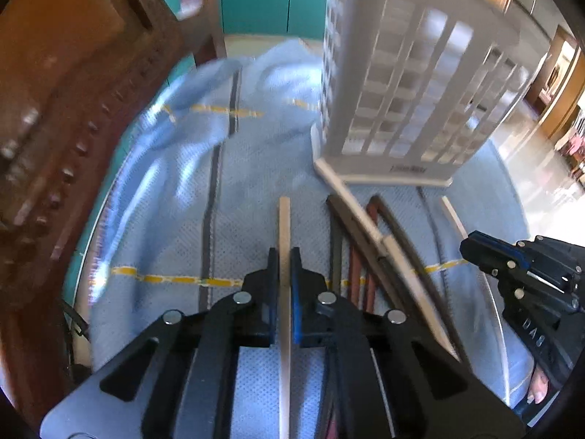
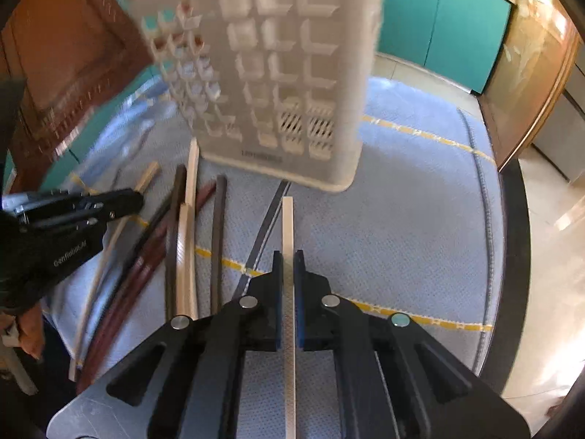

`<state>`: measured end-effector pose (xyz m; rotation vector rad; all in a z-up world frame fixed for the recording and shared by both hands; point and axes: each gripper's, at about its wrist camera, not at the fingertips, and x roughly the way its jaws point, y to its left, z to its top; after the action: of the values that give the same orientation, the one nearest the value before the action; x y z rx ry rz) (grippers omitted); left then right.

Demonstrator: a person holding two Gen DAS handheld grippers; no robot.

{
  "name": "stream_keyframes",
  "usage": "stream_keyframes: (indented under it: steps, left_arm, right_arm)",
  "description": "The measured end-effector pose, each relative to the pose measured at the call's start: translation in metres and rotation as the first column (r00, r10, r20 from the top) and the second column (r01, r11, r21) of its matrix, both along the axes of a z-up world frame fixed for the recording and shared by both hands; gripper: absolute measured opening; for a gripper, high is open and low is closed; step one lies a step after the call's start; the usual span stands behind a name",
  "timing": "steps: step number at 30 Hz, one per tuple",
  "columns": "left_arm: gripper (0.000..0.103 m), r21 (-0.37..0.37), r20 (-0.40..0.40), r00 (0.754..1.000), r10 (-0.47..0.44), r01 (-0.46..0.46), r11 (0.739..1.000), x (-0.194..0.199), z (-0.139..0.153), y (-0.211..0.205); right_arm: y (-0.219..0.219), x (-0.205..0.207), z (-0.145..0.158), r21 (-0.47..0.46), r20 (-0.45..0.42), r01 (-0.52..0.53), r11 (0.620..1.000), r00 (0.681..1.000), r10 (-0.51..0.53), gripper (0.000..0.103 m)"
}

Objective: Organize utensils
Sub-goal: 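Lift both held chopsticks over the white caddy and open both tools to drop them in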

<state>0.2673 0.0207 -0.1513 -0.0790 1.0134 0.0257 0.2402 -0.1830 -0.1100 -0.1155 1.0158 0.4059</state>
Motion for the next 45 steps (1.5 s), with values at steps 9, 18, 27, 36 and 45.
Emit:
stream_keyframes:
  steps: [9,18,27,36,45]
  left_arm:
    - [0.007,-0.065,0.345,0.938,-0.02,0.045,0.997,-0.083,0.122,0.016]
    - [0.007,-0.104,0.628,0.778,0.018,0.062,0.993,-0.093,0.254,0.032]
    - [0.007,-0.167,0.73,0.673,0.119,0.007,0.986,-0.036,0.266,0.015]
    - [0.007,-0.084,0.61,0.791,0.046,0.006,0.996,0.018,0.205,-0.011]
    - [0.007,-0.028,0.598,0.801,0.032,-0.019,0.999,0.01,0.19,-0.013]
  right_arm:
    - [-0.057,-0.067,0.145,0.258,0.297,-0.061,0.964,0.955,-0.019,0.006]
    - [-0.085,-0.048,0.257,0.478,0.493,-0.077,0.875,0.848,-0.195,0.006]
    - [-0.072,0.013,0.232,0.471,0.517,0.06,0.88,0.79,-0.33,0.006]
    - [-0.038,0.014,0.172,0.305,0.5,0.04,0.952,0.844,-0.196,0.006]
    - [-0.044,-0.008,0.164,0.281,0.524,0.053,0.958,0.828,-0.199,0.022]
